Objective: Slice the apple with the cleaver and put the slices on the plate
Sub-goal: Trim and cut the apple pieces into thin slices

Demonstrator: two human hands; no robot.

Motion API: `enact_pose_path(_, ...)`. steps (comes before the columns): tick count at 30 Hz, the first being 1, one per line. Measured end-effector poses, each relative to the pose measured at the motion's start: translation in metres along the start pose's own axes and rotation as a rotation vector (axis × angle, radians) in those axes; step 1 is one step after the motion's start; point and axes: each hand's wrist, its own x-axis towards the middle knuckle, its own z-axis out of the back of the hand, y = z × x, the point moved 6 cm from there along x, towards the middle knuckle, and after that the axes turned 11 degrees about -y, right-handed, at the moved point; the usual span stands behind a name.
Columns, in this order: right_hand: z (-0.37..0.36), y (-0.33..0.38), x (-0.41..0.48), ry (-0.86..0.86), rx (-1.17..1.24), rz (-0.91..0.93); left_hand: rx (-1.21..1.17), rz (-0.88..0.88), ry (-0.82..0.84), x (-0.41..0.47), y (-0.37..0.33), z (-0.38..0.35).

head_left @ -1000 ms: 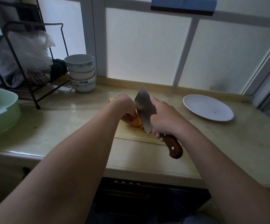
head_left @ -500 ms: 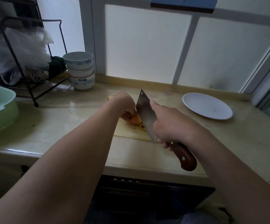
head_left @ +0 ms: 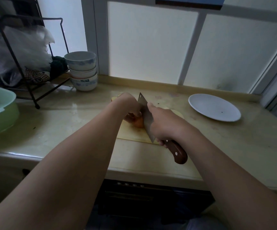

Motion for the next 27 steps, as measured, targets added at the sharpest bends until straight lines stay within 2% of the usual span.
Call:
enact_pose_path(7,-0.015,0.004,0.028,-0.035,-0.044,0.037,-0.033,0.008,-0.025,0.002,0.003,0.001)
enact_pose_path(13,-0.009,-0.013,0.025,-0.044,0.126,-0.045,-0.074,0.055,-0.078,0.004,0.01,0.0)
enact_pose_path(16,-0.003,-0.022,0.02,-0.118,0.217,-0.078,-0.125,0.077,-0.083,0.004,0.015,-0.002)
enact_pose_path(27,0.01,-0.019,0.014,-0.182,0.241,-0.014,-0.234,0.121,-0.105,-0.002,0.022,-0.003)
